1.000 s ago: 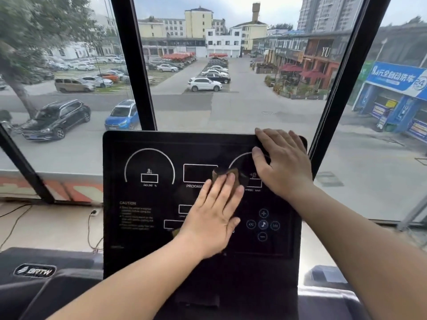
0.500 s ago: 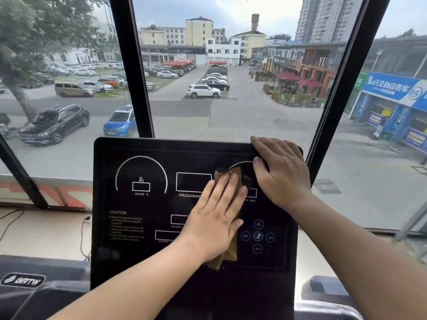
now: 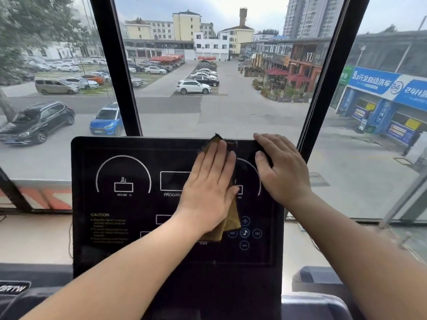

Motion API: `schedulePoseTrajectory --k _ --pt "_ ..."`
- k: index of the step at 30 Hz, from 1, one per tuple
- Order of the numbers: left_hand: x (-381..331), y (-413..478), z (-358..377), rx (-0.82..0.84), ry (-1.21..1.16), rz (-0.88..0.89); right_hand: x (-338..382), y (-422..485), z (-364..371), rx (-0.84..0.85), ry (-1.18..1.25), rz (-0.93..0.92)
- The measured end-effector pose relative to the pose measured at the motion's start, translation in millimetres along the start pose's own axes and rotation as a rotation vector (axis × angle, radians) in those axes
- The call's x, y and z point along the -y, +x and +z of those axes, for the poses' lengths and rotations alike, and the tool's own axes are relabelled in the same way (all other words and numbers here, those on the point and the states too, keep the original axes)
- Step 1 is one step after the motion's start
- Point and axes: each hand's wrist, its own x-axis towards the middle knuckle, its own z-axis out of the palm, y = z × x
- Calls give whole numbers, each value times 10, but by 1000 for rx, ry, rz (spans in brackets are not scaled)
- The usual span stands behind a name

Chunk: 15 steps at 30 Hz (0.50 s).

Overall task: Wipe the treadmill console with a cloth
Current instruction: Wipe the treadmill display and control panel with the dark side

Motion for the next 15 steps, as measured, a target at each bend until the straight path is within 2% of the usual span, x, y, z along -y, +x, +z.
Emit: schedulePoseTrajectory --k 3,6,9,12,15 --pt "-281 -390 154 99 16 178 -25 5 -2 15 28 7" --pt "-140 -278 90 99 100 344 -17 8 -17 24 55 25" --pt "106 207 -149 15 96 202 -18 27 -42 28 80 38" --pt "55 341 -182 7 23 63 -16 26 -57 36 88 53" --pt "-266 -34 -7 62 15 106 -27 32 -57 36 90 56"
